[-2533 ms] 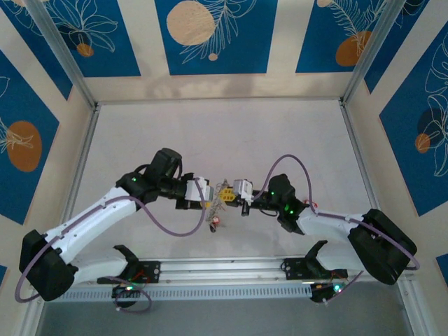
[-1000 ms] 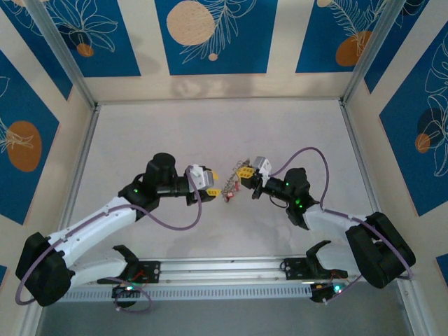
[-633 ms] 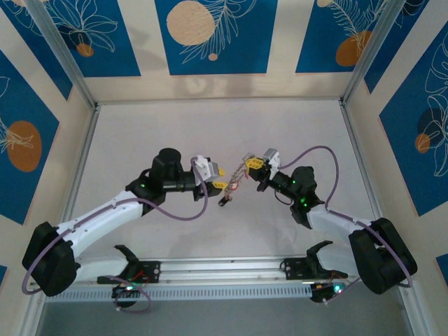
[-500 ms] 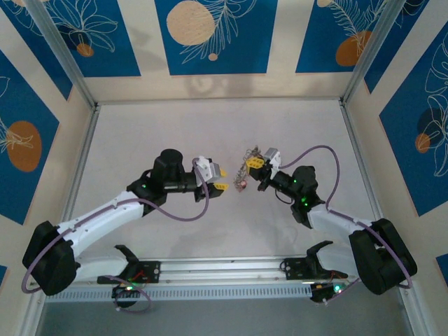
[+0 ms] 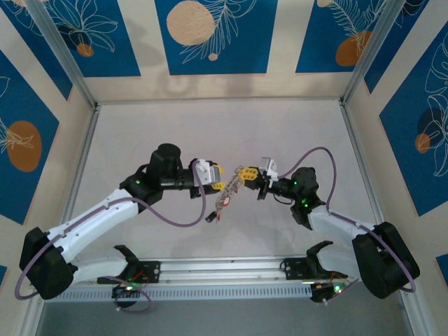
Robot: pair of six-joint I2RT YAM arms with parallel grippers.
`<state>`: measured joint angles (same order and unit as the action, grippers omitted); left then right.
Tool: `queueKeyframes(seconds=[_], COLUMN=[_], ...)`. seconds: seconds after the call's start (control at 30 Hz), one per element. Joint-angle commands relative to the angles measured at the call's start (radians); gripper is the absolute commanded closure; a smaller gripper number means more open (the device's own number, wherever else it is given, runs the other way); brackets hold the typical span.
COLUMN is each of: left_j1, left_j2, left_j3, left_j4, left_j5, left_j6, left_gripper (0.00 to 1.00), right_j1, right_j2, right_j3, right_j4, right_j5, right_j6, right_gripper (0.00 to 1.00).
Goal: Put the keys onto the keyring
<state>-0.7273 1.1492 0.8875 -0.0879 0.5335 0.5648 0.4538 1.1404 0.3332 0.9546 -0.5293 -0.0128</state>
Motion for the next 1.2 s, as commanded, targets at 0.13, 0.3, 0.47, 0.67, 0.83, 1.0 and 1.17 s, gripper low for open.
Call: queueKeyframes(seconds=[0.13, 0.3, 0.47, 0.67, 0.83, 1.0, 1.17], left_j1=[-0.004, -0.004, -0.006, -0.006, -0.005, -0.006, -0.006], left_j2=[0.014, 0.019, 0.043, 0.052, 0.056, 0.068, 0.08], left_j3=[0.016, 0.02, 0.042, 0.05, 0.056, 0.062, 0.069], left_j4=[-0.024, -0.028, -0.054, -0.066, -0.081, -0.092, -0.106], left_j5=[0.055, 0.079, 0.111, 0.134, 0.168, 0.191, 0.196], left_j6=[0.043, 0.053, 0.059, 0.074, 0.083, 0.089, 0.099], left_gripper=[0.63, 0.64, 0.67, 0.76, 0.78, 0.85, 1.0], right_j1=[0.044, 0.071, 0.095, 0.113, 0.121, 0.129, 0.136], right_j2=[-0.016, -0.002, 0.008, 0.01, 0.007, 0.01, 0.014], right_j3=[0.038, 0.053, 0.057, 0.058, 0.06, 0.066, 0.065], right_j4=[0.021, 0.015, 0.024, 0.023, 0.002, -0.008, -0.005], right_j5=[-0.101, -0.116, -0.112, -0.104, -0.105, -0.098, -0.082], right_j6=[-0.043, -0.057, -0.071, -0.08, -0.092, -0.104, -0.109], right_gripper=[1.0, 1.0, 1.0, 1.0, 1.0, 1.0, 1.0])
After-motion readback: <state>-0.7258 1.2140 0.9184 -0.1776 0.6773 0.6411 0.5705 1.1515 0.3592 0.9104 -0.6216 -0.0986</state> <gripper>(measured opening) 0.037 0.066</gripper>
